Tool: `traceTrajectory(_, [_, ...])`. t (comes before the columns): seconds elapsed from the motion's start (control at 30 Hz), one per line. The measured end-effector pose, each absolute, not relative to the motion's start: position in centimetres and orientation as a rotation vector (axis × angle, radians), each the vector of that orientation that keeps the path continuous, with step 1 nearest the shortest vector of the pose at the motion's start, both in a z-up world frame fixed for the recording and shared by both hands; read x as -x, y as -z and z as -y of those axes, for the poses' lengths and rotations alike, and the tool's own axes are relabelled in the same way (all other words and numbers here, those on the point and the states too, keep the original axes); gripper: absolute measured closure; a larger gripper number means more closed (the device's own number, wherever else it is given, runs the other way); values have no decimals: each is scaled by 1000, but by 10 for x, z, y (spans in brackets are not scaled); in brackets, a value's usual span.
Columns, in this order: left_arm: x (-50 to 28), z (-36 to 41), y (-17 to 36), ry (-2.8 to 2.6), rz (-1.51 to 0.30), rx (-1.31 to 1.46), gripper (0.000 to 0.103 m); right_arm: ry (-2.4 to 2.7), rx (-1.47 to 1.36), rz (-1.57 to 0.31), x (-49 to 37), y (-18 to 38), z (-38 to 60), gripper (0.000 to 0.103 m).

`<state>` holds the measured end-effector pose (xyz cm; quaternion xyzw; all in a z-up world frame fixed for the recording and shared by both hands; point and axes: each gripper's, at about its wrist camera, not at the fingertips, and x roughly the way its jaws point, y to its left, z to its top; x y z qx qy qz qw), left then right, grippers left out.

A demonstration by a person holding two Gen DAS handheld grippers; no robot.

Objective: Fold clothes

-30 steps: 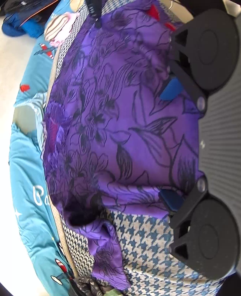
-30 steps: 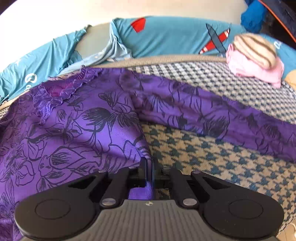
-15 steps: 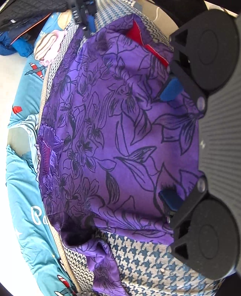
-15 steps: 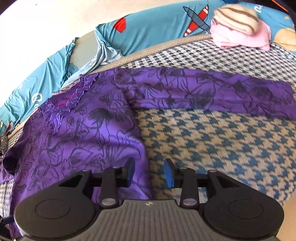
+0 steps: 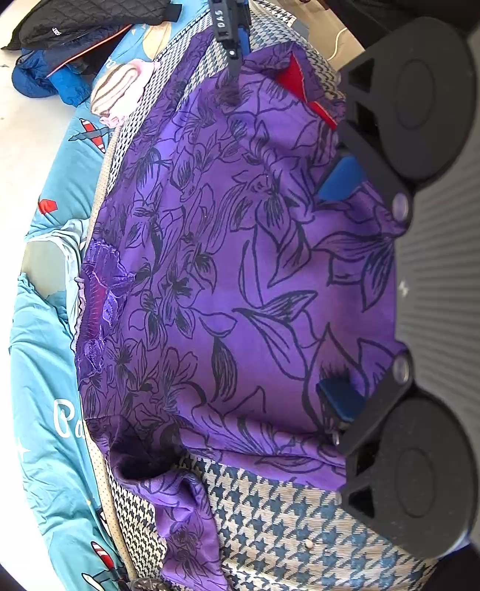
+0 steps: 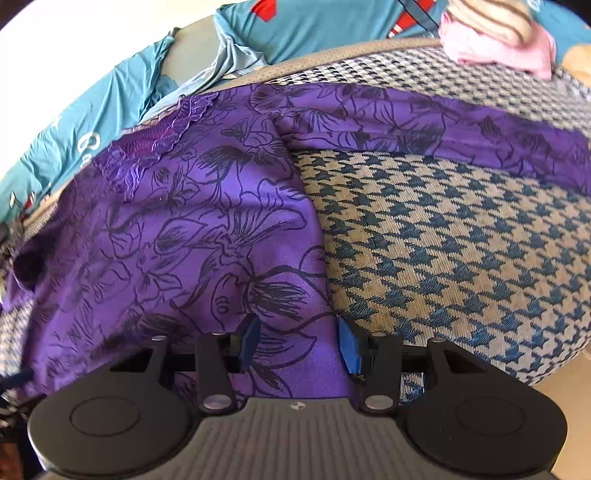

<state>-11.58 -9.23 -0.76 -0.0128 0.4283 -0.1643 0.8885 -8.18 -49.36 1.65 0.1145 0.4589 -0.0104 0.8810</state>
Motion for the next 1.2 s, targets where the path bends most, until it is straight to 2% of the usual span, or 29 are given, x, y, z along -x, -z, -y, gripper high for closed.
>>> traceTrajectory(0.13, [115,91,6,340,-888,38,0,40,-189,-949,84,-16,487,79])
traceTrajectory(0.17, [115,91,6,339,-889,43,0,39,-193,-946,84,-16,487,89])
traceTrajectory(0.2, [115,91,6,339,-891,47,0,45,-197,-940,86,-17,487,94])
traceTrajectory(0.5, [111,78,3,277,-901,84,0,259,-147,-837,111,-36,492,103])
traceTrajectory(0.67, [107,66,4,208,-916,116,0,363,-77,-869,109,-34,487,102])
traceTrajectory(0.77, [109,61,4,204,-909,125,0,362,-150,-755,123,-49,496,92])
traceTrajectory(0.87, [110,59,3,197,-898,130,0,239,-192,-697,132,-56,491,90])
traceTrajectory(0.97, [111,58,1,189,-883,128,0,117,-195,-713,131,-51,478,85])
traceTrajectory(1.2, [111,56,1,178,-883,138,0,-107,-153,-779,129,-35,430,82])
